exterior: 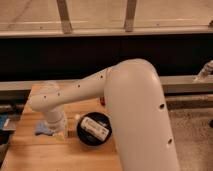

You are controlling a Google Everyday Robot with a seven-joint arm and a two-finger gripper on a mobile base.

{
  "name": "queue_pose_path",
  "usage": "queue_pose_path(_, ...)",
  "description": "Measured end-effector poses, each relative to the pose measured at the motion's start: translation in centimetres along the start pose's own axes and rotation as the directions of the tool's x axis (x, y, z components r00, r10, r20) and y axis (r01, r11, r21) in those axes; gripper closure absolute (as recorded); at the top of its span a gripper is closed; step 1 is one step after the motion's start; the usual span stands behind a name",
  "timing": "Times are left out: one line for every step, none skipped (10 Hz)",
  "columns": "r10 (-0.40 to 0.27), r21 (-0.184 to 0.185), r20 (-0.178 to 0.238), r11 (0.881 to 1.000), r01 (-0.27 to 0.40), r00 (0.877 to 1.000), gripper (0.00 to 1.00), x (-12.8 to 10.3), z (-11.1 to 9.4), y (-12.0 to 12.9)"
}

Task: Knock the eraser over

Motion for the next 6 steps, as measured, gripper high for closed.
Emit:
queue_pose_path(-0.017,0.0,0.002,1.0,0.017,1.0,1.0,-0.9,-0.3,-0.6)
queue_pose_path(-0.033,0.012,0.01,0.999,0.032,0.999,1.0,-2.1,-1.1,-1.6)
queue_pose_path(-0.037,0.035,0.018,0.999,0.036,0.999,1.0,-2.7,-2.0,-2.8)
queue_pose_path(-0.035,0.064,0.024,0.997,0.033,0.999,1.0,-2.7,-2.6,-3.8)
queue_pose_path(-0.029,0.11,0.034,0.994,0.025,0.999,1.0,-2.6,-3.7,-5.6)
queue_pose_path(-0.02,0.167,0.04,0.986,0.013,0.999,1.0,-2.7,-5.1,-7.6)
